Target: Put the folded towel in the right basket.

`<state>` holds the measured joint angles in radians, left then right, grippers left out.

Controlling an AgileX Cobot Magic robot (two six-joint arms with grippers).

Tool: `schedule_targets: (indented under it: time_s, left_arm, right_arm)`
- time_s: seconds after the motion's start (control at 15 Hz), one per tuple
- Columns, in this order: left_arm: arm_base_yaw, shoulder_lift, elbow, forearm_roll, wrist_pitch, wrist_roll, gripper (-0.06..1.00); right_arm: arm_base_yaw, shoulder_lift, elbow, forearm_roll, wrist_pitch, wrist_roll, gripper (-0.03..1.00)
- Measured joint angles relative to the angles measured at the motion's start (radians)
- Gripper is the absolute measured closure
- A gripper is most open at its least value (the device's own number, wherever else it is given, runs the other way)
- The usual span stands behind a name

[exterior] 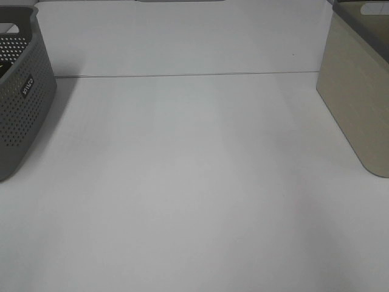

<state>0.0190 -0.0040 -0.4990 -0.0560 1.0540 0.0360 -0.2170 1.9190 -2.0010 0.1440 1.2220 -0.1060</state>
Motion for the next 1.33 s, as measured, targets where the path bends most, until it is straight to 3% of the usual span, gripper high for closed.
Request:
schedule_targets:
  time_s: [0.13,0.27,0.4,0.53,0.87,1.0,1.33]
  left_arm:
    - [0.000,0.000,0.000,0.000,0.000,0.000,-0.03]
    - [0.000,0.000,0.000,0.000,0.000,0.000,-0.03]
    - [0.000,0.000,0.000,0.000,0.000,0.000,-0.03]
    - [0.000,0.000,0.000,0.000,0.000,0.000,-0.03]
    - [0.000,0.000,0.000,0.000,0.000,0.000,-0.03]
    - [0.000,0.000,0.000,0.000,0.000,0.000,-0.03]
    - [0.000,0.000,0.000,0.000,0.000,0.000,-0.03]
  right_arm:
    - [0.000,0.050,0.002,0.026,-0.001,-0.013,0.72]
    - [0.000,0.077,0.002,0.028,-0.001,-0.010,0.48]
    - [0.004,0.080,0.002,0.035,-0.002,-0.006,0.41]
    - [0.029,0.078,0.002,0.039,-0.002,-0.006,0.38]
    - [0.234,0.016,0.002,0.001,-0.002,0.043,0.37]
    - [0.256,-0.036,0.011,-0.006,-0.003,0.068,0.37]
    - [0.257,-0.311,0.331,-0.020,-0.004,0.089,0.37]
